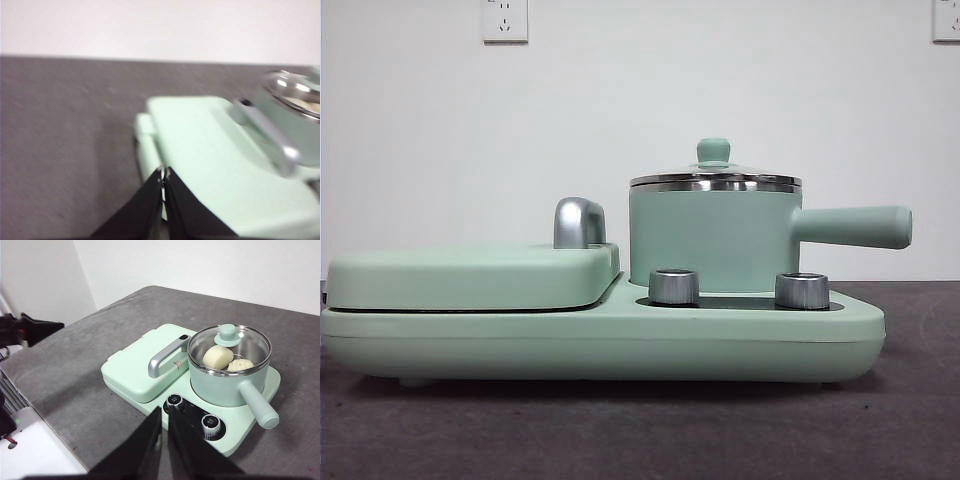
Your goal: Put the buns in a small steamer
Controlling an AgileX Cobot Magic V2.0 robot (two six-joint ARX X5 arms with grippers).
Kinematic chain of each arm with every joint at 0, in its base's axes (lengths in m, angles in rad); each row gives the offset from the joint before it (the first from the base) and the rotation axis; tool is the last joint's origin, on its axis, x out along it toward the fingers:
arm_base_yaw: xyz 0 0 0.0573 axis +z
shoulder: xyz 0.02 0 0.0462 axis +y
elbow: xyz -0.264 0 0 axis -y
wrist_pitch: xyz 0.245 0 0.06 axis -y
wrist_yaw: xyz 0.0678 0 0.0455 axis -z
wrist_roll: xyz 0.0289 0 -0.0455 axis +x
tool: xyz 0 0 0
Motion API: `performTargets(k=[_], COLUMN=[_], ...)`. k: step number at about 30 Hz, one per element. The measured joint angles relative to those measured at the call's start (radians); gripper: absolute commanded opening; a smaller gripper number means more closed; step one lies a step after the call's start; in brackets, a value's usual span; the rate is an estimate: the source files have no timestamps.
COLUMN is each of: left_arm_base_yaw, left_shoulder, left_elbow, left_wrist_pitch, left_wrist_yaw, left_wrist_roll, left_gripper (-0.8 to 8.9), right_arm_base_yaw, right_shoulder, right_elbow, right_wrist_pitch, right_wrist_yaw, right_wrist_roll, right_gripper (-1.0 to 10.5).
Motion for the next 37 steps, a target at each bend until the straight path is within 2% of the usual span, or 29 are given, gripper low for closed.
performTargets(k=[4, 9, 17, 24, 37], left_arm_base_yaw=[0.053, 0.071, 0.077, 0.079, 0.08], left_shoulder=[-0.042, -0.067, -0.082, -0.113, -0.112], left_elbow=[-0.152, -0.254, -0.319, -0.36, -0.36], left_wrist_pitch=[0.142, 0.2, 0.22, 0.278, 0.278], left_wrist_yaw=[-0.026, -0.043, -0.129, -0.132, -0.135], left_wrist_roll=[0.018, 0.018, 0.006, -0.008, 0.003], left_gripper=[0.07, 0.07, 0.07, 0.07, 0.07], right_arm_base_yaw=[0.0, 0.0, 0.0, 0.0, 0.0], right_shoulder=[0.0, 0.0, 0.0, 0.0, 0.0], right_elbow=[0.0, 0.0, 0.0, 0.0, 0.0], right_wrist_pitch=[0.0, 0.0, 0.0, 0.0, 0.0], right_wrist_yaw=[0.0, 0.0, 0.0, 0.0, 0.0], right_wrist_roll=[0.0, 0.0, 0.0, 0.0, 0.0], right_gripper=[0.2, 0.2, 0.2, 0.2, 0.2])
